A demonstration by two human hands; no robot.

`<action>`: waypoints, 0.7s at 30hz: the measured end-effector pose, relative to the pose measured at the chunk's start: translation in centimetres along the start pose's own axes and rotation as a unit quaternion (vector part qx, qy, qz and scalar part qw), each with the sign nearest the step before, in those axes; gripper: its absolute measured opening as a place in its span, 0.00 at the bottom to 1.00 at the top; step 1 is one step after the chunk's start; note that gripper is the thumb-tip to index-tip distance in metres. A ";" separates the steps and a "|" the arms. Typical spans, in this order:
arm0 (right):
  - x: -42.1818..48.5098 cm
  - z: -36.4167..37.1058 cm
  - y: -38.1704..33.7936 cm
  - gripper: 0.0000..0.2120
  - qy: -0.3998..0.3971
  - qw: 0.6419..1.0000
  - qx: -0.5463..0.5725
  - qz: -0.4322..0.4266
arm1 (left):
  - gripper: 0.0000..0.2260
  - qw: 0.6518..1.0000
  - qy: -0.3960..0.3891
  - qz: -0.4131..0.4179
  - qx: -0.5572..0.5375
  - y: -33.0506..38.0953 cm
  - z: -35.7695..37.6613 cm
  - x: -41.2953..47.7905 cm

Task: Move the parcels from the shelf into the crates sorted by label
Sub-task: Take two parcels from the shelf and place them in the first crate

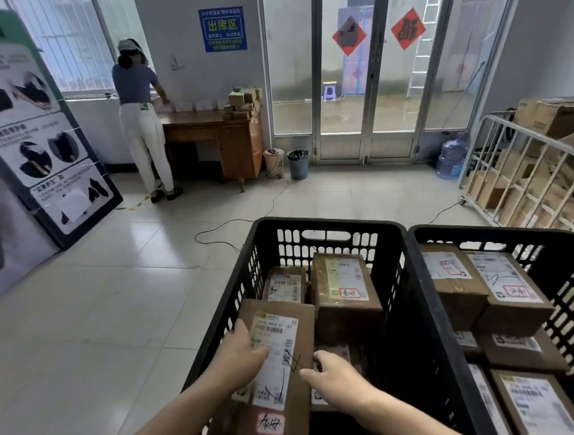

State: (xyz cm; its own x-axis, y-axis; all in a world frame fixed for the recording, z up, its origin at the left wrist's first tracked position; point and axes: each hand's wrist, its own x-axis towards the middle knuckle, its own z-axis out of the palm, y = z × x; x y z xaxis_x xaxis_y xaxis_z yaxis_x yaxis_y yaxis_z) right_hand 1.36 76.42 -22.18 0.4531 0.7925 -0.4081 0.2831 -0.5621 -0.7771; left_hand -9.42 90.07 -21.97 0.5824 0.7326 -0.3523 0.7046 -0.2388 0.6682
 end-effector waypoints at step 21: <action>4.0 -6.1 -3.3 0.16 0.102 0.980 0.169 0.001 | 0.22 0.989 0.061 0.118 -0.069 8.1 -1.3 3.2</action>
State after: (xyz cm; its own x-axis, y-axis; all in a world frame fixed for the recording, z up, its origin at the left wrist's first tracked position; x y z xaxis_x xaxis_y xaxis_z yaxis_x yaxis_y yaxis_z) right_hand 7.41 80.00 -18.28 0.6230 0.7078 -0.3330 0.0011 -0.4264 -0.9045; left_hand -2.34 91.31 -16.88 0.6652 0.7399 -0.1004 0.4879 -0.3290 0.8086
